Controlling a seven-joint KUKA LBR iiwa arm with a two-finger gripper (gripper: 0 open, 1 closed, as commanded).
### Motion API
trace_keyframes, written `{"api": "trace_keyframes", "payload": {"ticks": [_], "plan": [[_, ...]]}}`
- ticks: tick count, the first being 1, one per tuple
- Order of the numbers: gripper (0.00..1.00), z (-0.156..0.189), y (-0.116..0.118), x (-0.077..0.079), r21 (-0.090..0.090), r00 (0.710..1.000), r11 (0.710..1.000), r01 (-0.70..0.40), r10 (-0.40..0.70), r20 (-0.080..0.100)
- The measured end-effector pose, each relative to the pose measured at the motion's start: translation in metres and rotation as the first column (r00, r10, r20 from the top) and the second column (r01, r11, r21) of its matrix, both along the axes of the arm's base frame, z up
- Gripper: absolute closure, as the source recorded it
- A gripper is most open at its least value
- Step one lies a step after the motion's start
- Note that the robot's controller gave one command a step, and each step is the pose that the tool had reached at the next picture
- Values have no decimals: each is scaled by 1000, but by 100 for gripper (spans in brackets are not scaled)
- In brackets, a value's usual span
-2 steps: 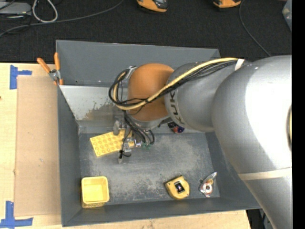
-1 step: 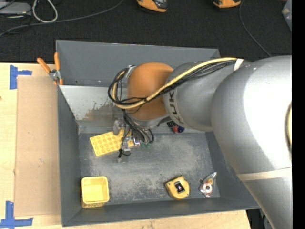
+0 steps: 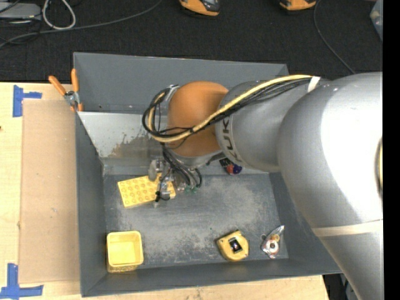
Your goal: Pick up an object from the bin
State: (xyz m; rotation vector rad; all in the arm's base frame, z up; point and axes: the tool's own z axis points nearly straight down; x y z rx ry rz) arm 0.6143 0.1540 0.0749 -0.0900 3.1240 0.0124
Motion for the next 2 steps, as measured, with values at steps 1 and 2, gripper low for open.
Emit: {"api": "trace_keyframes", "payload": {"ticks": [1, 2], "plan": [[100, 0, 0, 0, 0, 1000, 1000, 0, 0, 0], [100, 10, 0, -2, -1, 1000, 1000, 1, -1, -5]]}}
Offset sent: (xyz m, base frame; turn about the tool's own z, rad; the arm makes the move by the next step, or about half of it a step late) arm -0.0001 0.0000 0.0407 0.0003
